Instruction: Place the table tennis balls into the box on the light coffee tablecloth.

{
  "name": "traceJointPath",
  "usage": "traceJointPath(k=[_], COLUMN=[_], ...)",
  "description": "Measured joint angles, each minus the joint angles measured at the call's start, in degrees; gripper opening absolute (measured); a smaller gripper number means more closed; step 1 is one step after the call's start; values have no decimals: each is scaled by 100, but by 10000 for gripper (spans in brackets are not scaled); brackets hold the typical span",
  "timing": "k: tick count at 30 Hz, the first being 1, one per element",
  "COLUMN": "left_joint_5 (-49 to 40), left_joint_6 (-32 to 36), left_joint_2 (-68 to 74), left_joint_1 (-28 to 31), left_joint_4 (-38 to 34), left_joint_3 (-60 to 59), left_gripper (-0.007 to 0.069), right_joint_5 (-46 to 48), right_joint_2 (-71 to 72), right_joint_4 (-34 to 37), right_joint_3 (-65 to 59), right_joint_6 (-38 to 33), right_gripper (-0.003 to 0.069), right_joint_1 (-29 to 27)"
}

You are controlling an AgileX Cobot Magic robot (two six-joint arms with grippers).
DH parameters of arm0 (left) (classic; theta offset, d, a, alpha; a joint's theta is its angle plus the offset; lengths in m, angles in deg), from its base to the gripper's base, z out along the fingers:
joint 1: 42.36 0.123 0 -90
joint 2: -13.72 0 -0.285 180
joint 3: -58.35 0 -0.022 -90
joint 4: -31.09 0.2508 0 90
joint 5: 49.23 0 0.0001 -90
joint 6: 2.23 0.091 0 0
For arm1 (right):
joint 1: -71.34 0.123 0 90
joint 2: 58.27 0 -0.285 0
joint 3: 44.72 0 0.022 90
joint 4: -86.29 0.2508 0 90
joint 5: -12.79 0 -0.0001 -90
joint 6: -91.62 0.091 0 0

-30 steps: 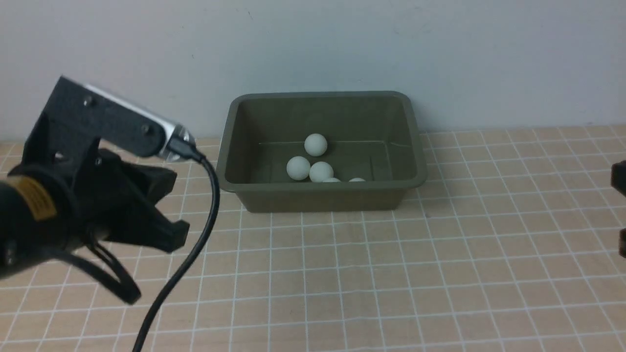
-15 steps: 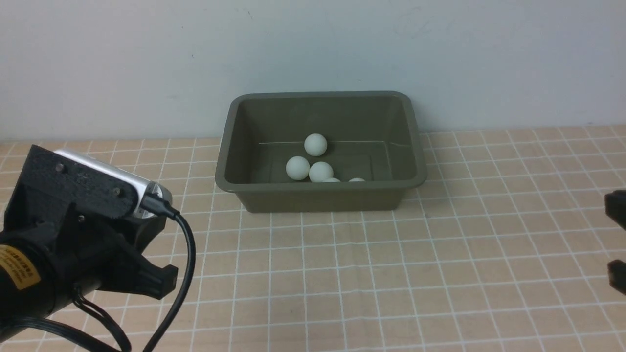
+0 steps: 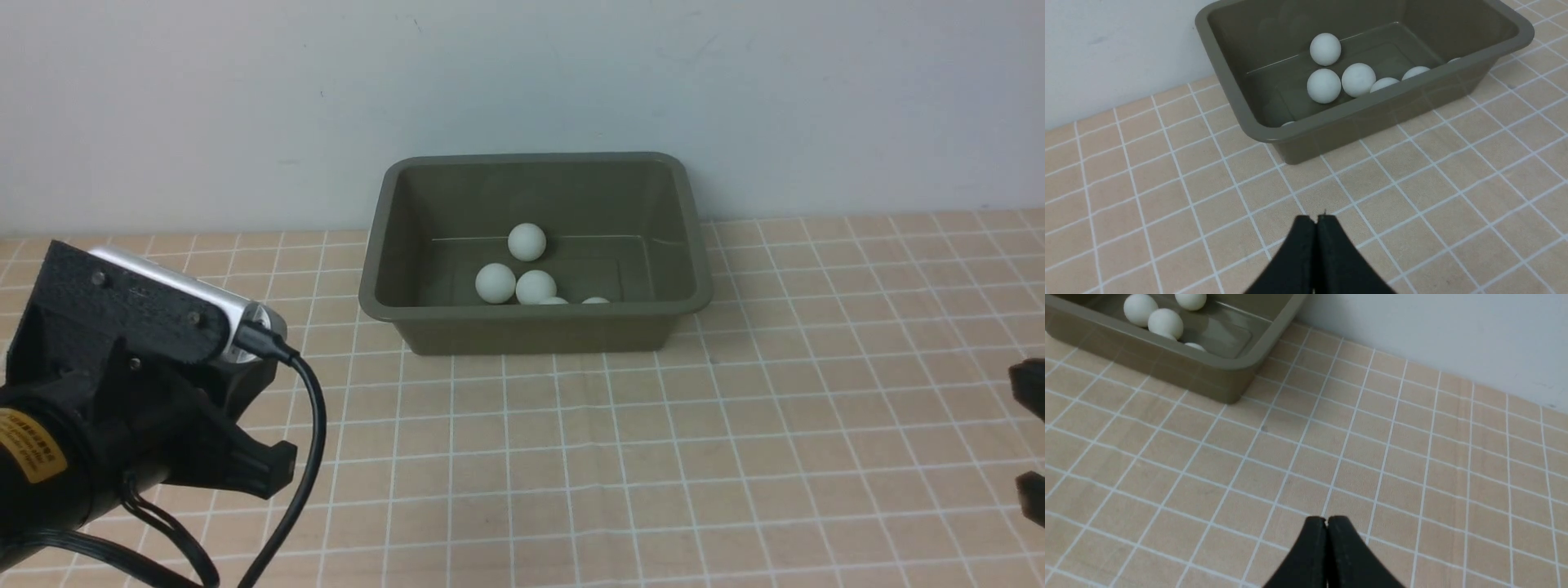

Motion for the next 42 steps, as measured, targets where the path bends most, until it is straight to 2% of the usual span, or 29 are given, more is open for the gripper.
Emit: traceJointPath(k=[4, 8, 14, 19, 22, 30, 42], left_joint_5=[-17, -60, -257, -284, -284, -323, -910], left_joint_6=[64, 420, 550, 527, 522, 488, 488], left_joint_2=[-77, -425, -1644, -2772, -3480, -5169, -5330], left_joint_1=[6, 267, 1544, 2264, 2503, 2580, 2580], left_joint_4=[25, 273, 376, 348, 331, 306, 373], left_joint_3=[0, -108, -1086, -1838, -2239, -3026, -3141], left_gripper=[-69, -69, -69, -69, -69, -69, -69], right_joint_5=[33, 59, 231, 251, 251, 253, 298], right_joint_2=[0, 0, 0, 0, 0, 0, 0], right_joint_4=[0, 0, 0, 0, -3, -3, -3], right_joint_3=[0, 0, 0, 0, 0, 0, 0], right_joint_6=[0, 0, 0, 0, 0, 0, 0], right_gripper=[-19, -19, -19, -19, -19, -19, -19], right_joint_1=[0, 0, 0, 0, 0, 0, 0])
